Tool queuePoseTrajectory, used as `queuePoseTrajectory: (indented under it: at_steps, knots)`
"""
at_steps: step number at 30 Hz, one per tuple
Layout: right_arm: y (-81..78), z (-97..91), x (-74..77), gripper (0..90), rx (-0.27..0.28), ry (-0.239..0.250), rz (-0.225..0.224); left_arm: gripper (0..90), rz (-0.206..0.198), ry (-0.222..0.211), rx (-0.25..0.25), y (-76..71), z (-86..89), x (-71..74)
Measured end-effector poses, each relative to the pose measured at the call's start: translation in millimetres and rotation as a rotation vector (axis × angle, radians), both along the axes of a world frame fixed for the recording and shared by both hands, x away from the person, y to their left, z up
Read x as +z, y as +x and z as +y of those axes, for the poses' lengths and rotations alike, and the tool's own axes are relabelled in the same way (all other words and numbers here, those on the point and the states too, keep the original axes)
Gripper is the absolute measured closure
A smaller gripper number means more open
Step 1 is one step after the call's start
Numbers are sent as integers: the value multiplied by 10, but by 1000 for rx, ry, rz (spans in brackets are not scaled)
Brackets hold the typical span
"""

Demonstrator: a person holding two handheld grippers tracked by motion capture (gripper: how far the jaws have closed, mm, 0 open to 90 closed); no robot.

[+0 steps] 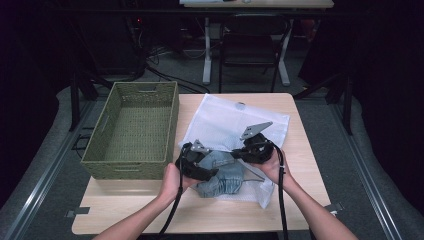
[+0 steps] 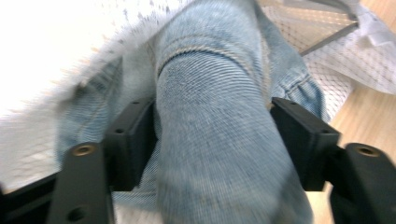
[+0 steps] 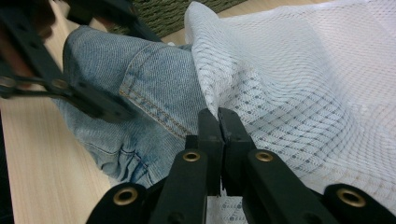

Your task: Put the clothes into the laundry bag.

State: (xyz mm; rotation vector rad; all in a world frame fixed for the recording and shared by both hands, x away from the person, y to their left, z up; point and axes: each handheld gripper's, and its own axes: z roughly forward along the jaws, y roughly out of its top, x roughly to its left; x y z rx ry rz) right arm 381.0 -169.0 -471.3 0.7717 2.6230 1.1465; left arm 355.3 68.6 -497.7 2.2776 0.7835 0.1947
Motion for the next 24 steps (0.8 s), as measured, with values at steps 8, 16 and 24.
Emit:
queuePoseTrajectory:
  at_steps: [8,16,24]
  knots:
    - [7,6,-6,893,-3,-4,-1,221,35,34,-28,-40,30,-59]
    - [5,21,-35,893,2,-11,14,560,110,-33,-79,93,-66,-313]
    - [-19,57,-4,893,13,-6,7,742,57,-65,-52,44,-80,-275]
